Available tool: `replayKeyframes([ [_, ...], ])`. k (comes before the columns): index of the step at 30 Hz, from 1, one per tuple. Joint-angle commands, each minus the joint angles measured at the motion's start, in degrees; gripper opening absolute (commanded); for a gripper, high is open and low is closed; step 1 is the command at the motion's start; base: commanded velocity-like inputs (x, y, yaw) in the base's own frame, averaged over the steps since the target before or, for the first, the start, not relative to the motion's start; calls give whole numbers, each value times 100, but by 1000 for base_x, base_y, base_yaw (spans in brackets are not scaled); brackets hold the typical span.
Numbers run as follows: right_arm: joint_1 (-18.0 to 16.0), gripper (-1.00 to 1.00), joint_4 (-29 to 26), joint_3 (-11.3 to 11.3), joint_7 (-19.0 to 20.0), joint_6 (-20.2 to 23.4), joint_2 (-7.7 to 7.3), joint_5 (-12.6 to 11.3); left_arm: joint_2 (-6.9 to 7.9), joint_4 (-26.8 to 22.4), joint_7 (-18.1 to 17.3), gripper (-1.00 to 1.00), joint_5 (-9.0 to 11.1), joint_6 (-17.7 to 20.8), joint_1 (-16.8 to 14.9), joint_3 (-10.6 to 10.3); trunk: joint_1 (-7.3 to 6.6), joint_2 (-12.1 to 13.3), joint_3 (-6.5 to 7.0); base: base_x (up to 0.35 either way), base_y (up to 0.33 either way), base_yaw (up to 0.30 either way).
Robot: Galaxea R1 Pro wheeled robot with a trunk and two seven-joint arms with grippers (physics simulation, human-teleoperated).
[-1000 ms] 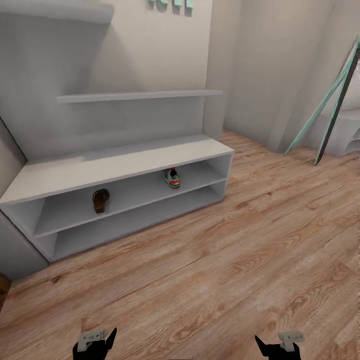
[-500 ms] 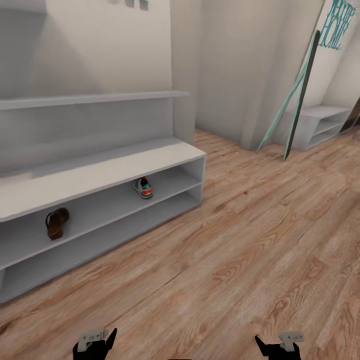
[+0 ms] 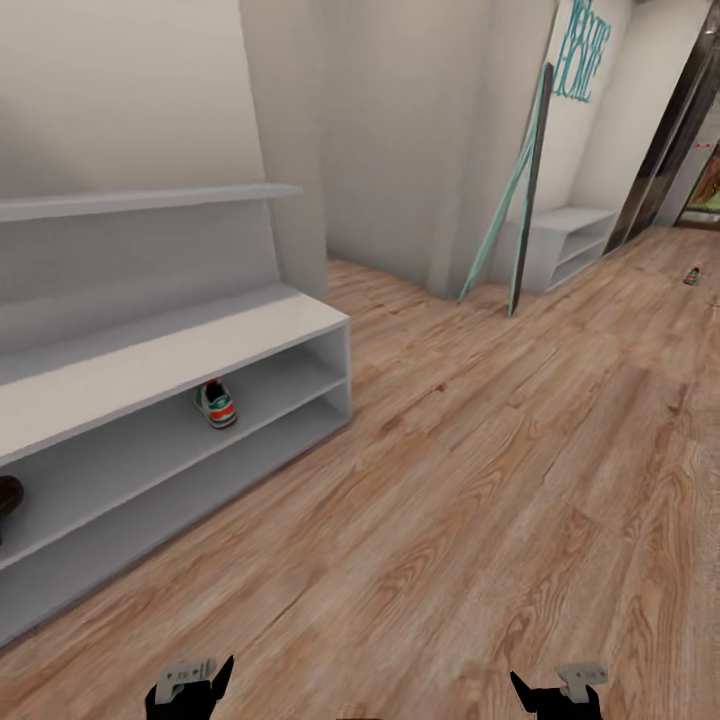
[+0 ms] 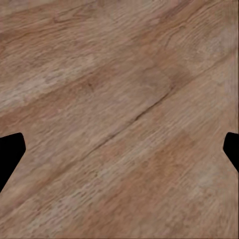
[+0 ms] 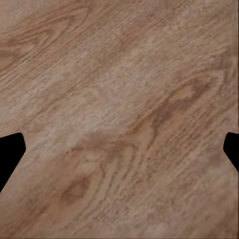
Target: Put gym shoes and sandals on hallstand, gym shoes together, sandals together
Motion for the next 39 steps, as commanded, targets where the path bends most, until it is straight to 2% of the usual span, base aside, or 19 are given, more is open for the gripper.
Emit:
replayKeyframes([
  [1, -5, 100, 7, 40, 30, -11, -1, -61, -4, 1, -35, 100, -60, -28, -5, 47, 2, -2, -5, 291, -144, -298],
  [26, -5, 100, 7, 40, 30, -11, -1, -61, -3, 5, -33, 100, -60, -28, -5, 52, 2, -2, -5, 302, -130, -299],
  [39, -5, 100, 9, 40, 30, -11, -1, -61, 5, 6, -33, 100, -60, -28, -5, 52, 2, -2, -5, 337, -20, -300],
])
